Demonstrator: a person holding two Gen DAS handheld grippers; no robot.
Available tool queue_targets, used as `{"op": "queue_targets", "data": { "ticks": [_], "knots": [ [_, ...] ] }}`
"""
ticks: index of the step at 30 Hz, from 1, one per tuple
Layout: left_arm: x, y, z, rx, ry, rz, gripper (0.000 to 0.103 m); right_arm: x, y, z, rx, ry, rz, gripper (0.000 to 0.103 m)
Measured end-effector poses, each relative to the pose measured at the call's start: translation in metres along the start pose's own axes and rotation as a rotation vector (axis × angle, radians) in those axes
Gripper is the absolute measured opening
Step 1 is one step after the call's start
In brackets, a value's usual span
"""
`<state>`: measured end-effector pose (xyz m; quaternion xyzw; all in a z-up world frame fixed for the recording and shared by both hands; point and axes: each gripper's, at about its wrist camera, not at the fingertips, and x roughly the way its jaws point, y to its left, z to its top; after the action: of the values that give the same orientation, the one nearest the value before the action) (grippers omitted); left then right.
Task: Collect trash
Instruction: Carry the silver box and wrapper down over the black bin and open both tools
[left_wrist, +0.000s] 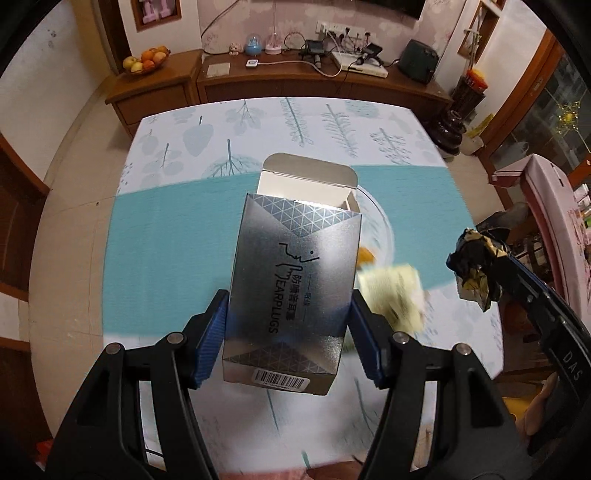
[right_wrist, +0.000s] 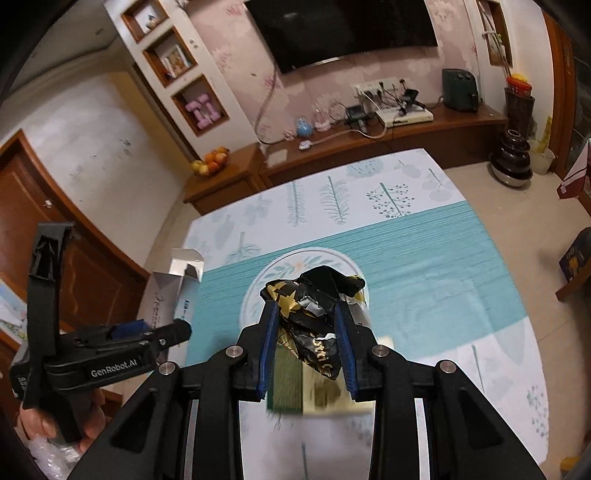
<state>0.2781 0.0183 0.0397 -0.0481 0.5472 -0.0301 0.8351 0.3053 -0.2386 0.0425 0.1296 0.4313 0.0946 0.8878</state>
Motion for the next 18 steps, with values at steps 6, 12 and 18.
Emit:
{"op": "queue_targets", "data": {
  "ticks": [6,12,18],
  "knots": [
    [-0.06,-0.031,-0.088,-0.037,-0.054,0.003,0.059,-0.086,-0.005,-0.062,-0.063,-0.017,0.055,0.029],
    [-0.105,-0.069,-0.18,-0.073,-0.067,0.012,0.06,-0.16,-0.02,-0.141,-0.107,0.026,0.094,0.029],
    [-0.131,-0.101,-0.259,-0.038,-0.027,0.029,0.06,-0.205,-0.036,-0.215,-0.105,0.1,0.119,0.029]
  ]
}}
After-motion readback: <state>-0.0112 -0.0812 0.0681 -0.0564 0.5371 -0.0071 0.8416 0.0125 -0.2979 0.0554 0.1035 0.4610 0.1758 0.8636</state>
